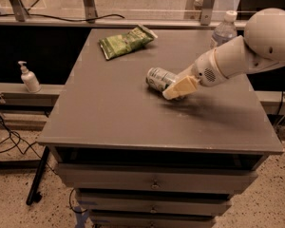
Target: Pick 7up can
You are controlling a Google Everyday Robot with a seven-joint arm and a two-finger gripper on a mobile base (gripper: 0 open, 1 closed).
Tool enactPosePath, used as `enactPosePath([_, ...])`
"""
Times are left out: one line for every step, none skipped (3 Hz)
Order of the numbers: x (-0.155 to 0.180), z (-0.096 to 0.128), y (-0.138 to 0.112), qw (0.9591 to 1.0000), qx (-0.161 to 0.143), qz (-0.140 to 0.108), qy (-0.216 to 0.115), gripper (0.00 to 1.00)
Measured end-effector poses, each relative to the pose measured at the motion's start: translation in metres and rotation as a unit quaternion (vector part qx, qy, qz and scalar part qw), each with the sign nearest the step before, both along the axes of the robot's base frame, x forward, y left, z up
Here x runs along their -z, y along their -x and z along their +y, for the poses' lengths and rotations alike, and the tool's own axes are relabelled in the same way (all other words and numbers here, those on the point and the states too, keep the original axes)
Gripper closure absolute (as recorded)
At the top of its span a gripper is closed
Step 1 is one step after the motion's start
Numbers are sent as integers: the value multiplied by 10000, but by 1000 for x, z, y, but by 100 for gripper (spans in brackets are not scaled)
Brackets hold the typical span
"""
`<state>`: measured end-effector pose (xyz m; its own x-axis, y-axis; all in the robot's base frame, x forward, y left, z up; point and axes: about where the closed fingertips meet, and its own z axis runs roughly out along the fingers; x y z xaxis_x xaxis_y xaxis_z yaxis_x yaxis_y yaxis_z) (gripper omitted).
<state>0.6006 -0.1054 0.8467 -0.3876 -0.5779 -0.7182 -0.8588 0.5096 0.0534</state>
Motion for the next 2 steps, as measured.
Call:
enactPosePath([2,-6,1,9999,128,60,-73,62])
enactPosePath([-12,-24,2,9996,246,-98,-42,86])
